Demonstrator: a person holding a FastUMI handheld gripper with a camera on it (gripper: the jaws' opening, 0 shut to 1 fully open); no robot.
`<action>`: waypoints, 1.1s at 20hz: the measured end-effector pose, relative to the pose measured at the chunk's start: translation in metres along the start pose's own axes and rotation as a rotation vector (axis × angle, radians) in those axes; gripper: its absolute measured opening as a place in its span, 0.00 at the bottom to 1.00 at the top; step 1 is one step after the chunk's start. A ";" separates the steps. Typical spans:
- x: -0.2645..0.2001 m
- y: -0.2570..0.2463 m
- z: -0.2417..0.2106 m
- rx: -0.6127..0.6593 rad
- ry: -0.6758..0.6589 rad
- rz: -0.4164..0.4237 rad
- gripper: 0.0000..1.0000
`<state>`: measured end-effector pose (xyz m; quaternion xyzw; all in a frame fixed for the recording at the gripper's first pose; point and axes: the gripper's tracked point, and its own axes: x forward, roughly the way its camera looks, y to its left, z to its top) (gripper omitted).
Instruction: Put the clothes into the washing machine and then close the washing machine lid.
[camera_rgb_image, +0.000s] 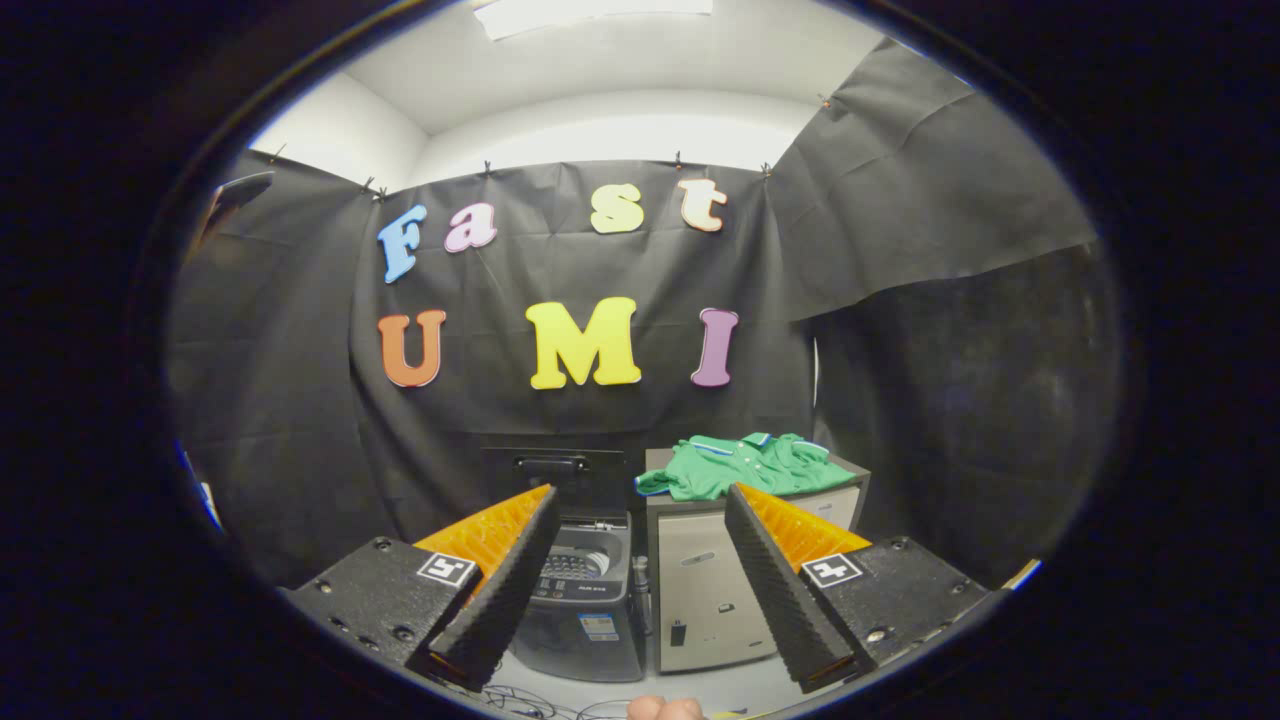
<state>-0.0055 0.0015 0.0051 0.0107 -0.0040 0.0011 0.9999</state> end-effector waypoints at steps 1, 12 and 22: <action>-0.002 0.001 0.000 0.001 -0.002 0.003 1.00; -0.005 0.008 0.004 0.007 -0.009 0.011 1.00; 0.000 0.012 0.011 0.005 -0.019 0.001 1.00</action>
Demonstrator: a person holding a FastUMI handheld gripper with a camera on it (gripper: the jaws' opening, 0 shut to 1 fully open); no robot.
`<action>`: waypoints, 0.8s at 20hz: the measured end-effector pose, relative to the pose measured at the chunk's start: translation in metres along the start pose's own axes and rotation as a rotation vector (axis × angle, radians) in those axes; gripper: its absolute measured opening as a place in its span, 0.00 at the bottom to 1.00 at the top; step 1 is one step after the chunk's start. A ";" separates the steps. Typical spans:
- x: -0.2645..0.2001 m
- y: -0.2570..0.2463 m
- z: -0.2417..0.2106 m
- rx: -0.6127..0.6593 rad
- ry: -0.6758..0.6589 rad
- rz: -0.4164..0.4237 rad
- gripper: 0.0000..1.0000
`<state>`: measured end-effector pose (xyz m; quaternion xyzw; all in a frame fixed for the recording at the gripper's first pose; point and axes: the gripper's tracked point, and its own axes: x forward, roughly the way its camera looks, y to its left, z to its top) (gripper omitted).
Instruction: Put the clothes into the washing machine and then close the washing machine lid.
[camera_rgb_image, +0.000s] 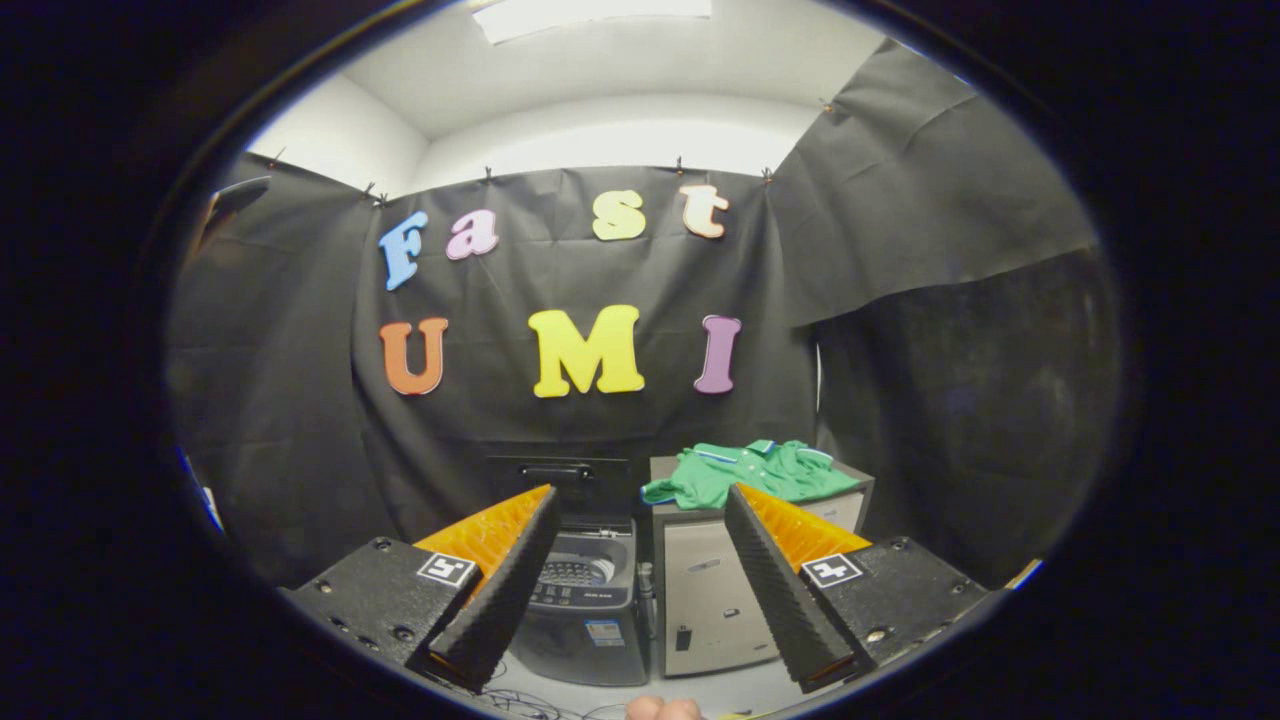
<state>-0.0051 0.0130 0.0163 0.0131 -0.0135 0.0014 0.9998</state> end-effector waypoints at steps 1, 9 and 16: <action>0.001 0.001 0.002 -0.001 0.000 0.000 1.00; 0.015 0.002 0.018 -0.018 0.000 -0.019 1.00; 0.045 -0.014 0.052 0.000 -0.004 -0.038 1.00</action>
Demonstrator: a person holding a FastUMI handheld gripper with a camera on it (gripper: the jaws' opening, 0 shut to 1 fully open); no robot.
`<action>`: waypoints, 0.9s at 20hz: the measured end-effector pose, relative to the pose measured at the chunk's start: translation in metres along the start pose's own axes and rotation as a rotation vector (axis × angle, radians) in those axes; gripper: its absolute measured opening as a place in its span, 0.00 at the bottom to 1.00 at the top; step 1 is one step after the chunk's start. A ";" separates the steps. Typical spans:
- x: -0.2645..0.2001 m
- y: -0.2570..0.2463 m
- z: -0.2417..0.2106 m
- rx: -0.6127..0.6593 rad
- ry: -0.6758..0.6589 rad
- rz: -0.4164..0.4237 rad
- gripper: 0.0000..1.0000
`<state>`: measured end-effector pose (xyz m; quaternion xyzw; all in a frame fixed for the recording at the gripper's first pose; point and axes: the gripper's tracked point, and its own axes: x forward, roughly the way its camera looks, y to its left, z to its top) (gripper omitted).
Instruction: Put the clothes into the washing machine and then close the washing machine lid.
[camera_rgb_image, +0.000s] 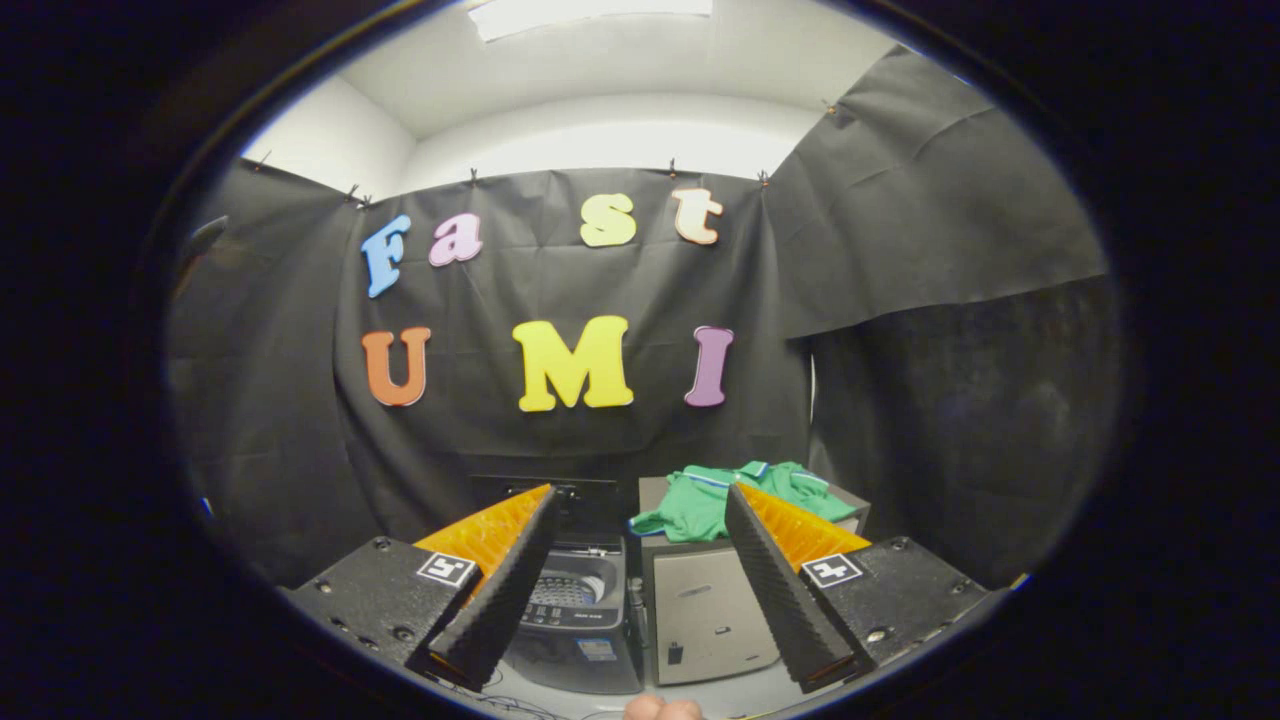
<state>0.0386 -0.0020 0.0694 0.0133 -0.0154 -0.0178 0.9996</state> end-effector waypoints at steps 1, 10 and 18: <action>0.008 -0.005 0.006 -0.002 -0.002 -0.004 1.00; 0.111 -0.050 0.028 -0.059 -0.022 -0.006 1.00; 0.222 -0.100 0.018 -0.072 0.059 0.008 1.00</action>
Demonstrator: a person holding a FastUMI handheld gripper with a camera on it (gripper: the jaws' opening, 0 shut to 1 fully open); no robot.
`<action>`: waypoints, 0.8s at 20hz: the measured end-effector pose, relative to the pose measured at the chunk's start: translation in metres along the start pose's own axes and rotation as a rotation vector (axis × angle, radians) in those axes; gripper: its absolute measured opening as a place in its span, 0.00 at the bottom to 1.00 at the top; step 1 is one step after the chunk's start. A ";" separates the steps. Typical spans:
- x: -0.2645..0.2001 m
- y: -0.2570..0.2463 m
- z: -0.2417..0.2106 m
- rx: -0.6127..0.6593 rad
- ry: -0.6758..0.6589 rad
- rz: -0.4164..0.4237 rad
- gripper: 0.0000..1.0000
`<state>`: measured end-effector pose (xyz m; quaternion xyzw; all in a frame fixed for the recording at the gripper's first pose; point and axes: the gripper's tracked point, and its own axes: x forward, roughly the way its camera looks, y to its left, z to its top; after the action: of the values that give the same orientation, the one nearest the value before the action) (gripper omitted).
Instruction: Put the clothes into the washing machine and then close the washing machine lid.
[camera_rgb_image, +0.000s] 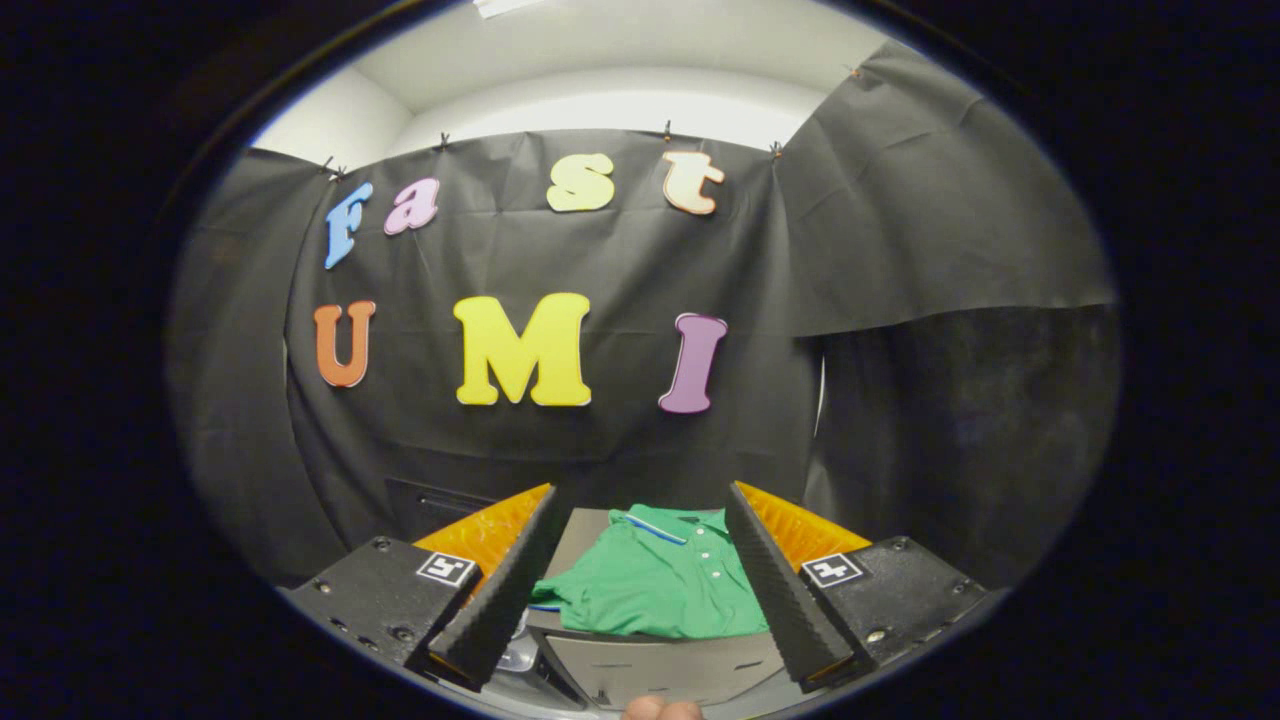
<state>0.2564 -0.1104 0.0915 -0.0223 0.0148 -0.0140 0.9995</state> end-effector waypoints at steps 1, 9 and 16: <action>0.011 -0.008 -0.001 -0.004 0.005 -0.002 1.00; 0.090 -0.050 -0.029 0.021 0.138 0.003 1.00; 0.142 -0.077 -0.060 0.007 0.265 -0.008 1.00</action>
<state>0.3946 -0.1944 0.0314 -0.0167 0.1467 -0.0209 0.9888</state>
